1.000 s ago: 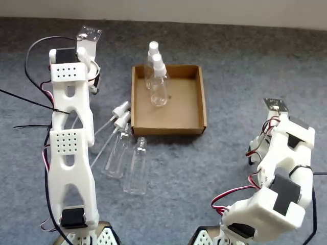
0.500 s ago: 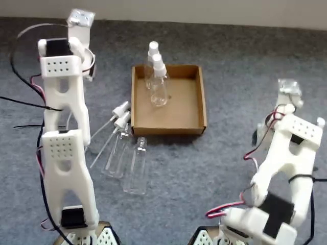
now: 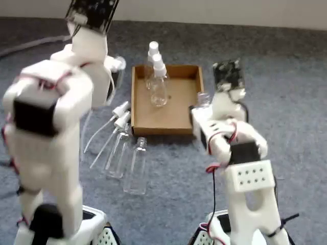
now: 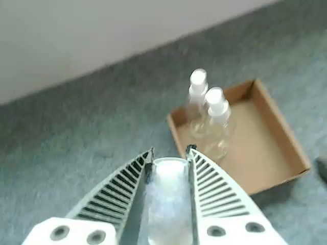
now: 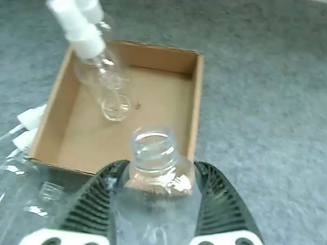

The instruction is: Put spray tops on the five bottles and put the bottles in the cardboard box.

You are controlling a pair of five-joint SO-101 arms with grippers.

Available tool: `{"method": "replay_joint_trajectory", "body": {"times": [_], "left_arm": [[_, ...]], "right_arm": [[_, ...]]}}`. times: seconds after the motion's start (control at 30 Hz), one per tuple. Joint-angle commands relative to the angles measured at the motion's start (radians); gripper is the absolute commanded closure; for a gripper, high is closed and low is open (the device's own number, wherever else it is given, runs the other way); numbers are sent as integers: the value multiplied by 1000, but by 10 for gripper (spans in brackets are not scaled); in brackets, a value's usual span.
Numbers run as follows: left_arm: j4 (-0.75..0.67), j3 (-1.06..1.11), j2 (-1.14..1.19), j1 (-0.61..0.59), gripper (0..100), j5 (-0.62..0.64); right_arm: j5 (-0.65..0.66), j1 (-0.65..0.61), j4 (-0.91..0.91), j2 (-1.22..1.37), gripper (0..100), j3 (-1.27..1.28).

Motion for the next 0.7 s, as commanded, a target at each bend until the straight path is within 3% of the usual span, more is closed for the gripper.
{"method": "replay_joint_trajectory", "body": {"times": [0.0,0.23,0.33,0.67], "left_arm": [[-256,159,-231,130,987,95],[-795,412,-282,329,987,100],[-942,478,-282,384,995,100],[-999,550,-282,487,995,100]], "right_arm": [[-12,-85,-165,-236,995,191],[-12,-203,-251,-630,995,472],[-3,-208,-248,-731,995,524],[-5,-213,-251,-972,995,641]]}}
